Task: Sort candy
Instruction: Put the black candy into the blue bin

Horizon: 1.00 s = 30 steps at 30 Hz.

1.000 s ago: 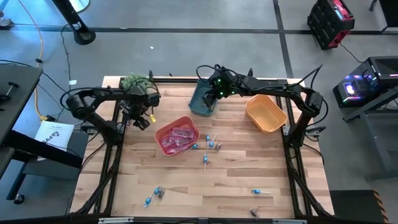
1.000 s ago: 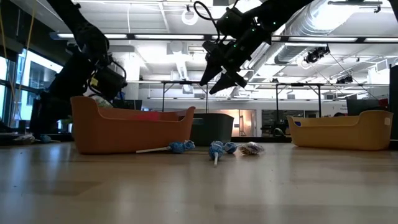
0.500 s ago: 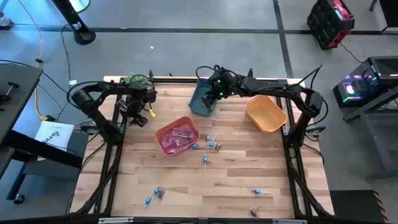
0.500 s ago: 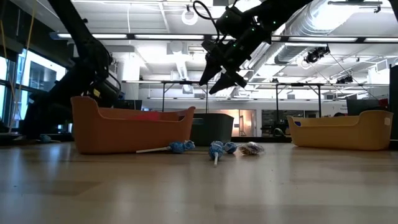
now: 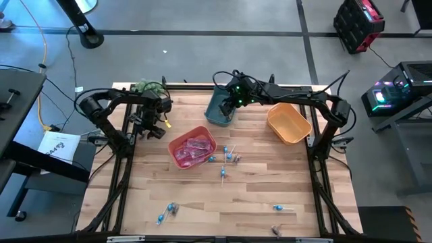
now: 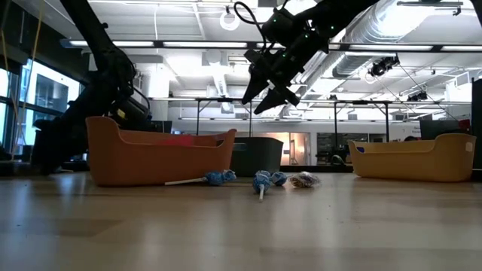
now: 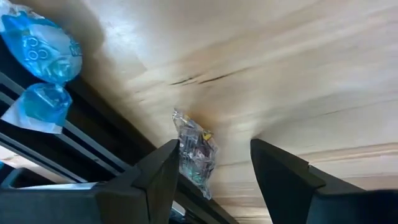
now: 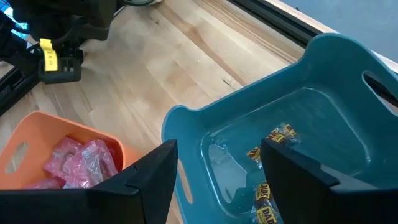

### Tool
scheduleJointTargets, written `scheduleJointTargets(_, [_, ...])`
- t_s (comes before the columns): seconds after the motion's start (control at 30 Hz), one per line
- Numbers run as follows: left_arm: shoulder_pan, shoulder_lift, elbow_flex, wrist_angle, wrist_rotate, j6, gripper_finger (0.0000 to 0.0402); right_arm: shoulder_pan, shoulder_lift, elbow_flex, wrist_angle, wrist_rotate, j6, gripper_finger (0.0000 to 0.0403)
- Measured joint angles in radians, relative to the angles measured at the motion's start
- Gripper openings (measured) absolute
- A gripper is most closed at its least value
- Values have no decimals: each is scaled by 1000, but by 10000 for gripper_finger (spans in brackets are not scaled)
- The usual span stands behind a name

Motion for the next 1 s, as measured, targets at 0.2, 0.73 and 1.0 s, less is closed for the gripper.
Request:
scheduleJointTargets(0.2, [-46,0,0,8,15,-26,193,0,0,0,0,0,-10,225])
scheduleJointTargets(0.73, [-150,-1,135,146,94,-99,193,0,0,0,-2,0,-18,225])
scheduleJointTargets(1.0, [-165,-7,211,-143,-20,64,193,13,0,0,-19,0,-17,225])
